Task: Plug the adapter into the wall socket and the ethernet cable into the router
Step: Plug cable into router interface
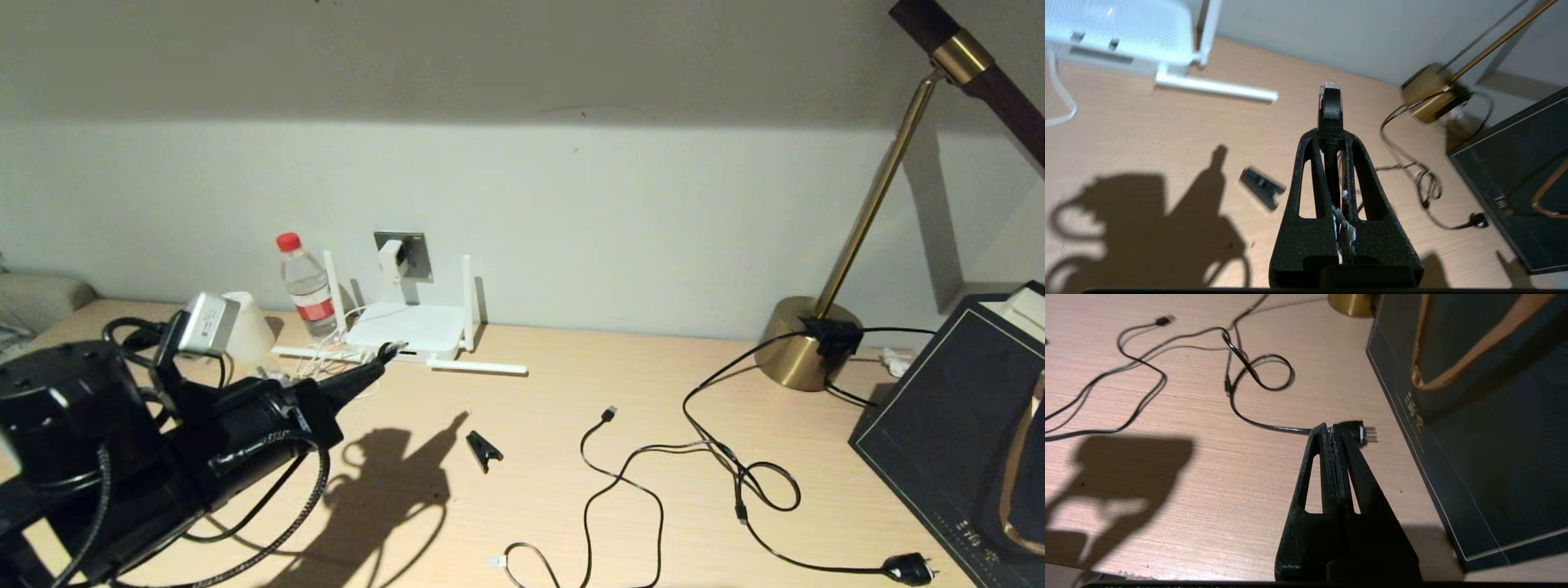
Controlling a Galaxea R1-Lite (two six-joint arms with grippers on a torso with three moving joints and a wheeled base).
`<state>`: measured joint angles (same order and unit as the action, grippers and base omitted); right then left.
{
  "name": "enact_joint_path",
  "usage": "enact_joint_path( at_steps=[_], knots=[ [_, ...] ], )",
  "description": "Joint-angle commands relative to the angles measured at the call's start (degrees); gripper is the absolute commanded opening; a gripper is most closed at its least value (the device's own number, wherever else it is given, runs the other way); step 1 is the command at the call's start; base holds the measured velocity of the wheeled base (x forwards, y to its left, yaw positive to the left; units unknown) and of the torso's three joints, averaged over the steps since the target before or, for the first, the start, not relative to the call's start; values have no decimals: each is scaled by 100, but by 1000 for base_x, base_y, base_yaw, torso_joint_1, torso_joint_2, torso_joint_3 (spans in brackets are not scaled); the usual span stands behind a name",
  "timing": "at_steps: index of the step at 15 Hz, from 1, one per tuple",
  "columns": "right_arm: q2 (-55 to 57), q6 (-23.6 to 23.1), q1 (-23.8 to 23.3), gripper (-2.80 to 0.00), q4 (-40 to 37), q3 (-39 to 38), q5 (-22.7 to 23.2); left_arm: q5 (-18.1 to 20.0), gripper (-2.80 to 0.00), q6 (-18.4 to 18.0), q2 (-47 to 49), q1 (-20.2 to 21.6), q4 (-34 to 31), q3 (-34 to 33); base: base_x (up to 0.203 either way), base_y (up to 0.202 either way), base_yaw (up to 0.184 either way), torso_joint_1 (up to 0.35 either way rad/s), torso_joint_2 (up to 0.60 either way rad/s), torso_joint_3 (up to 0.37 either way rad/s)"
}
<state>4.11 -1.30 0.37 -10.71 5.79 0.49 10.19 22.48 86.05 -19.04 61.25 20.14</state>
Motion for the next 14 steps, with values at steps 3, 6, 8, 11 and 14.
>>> enact_joint_path(
  at_steps=[3,6,8,11,14],
  knots=[
    [-411,33,-11,-280,33,-157,38,-186,-280,-26,326,-4,-133,-137,0,0,0,0,0,0],
    [-411,33,-11,-280,33,-165,39,-697,-280,-552,858,7,-177,7,0,0,0,0,0,0],
    [-411,33,-11,-280,33,-166,39,-1276,-280,-1410,1178,24,-124,88,0,0,0,0,0,0],
    [-411,33,-11,-280,33,-160,39,-1411,-280,-1253,1449,109,-104,443,0,0,0,0,0,0],
    [-411,33,-11,-280,33,-157,39,-1390,-280,-1245,1906,582,-144,866,0,0,0,0,0,0]
  ],
)
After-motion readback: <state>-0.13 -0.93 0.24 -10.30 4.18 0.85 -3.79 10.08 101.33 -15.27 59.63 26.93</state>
